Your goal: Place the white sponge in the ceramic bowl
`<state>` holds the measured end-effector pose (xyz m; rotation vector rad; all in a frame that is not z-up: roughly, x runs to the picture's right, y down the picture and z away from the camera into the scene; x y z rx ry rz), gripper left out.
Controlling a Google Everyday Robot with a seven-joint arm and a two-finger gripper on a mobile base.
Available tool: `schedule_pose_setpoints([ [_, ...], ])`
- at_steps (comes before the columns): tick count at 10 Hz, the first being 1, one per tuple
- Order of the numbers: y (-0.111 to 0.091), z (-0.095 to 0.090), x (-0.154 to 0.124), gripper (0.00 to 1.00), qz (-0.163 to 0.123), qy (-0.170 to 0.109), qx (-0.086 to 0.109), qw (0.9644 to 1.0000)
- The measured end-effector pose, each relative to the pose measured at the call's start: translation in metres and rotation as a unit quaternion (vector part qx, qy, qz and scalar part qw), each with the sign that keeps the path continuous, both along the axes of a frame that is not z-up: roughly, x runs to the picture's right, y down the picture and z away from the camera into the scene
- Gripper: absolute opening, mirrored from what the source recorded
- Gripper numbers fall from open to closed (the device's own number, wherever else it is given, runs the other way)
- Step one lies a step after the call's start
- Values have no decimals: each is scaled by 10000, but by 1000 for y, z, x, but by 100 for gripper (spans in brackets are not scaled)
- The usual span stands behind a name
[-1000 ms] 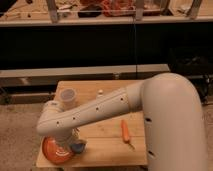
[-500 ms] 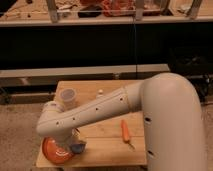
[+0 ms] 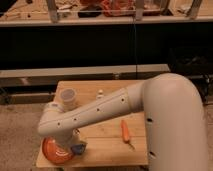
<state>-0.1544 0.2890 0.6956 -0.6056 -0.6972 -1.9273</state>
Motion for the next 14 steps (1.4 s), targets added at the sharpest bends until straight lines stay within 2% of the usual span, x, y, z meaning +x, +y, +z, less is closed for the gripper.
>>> schedule_pose_setpoints([
  [2, 1, 0, 0, 34, 6, 12, -5, 10000],
  [3, 2, -1, 2, 33, 26, 20, -14, 10000],
  [4, 2, -1, 2, 25, 27, 18, -12, 10000],
  [5, 2, -1, 2, 23, 35, 18, -14, 10000],
  [7, 3, -2, 4, 29, 48, 20, -20, 10000],
  [8, 3, -3, 4, 28, 55, 21, -24, 10000],
  [14, 6, -6, 7, 11, 37, 16, -62, 10000],
])
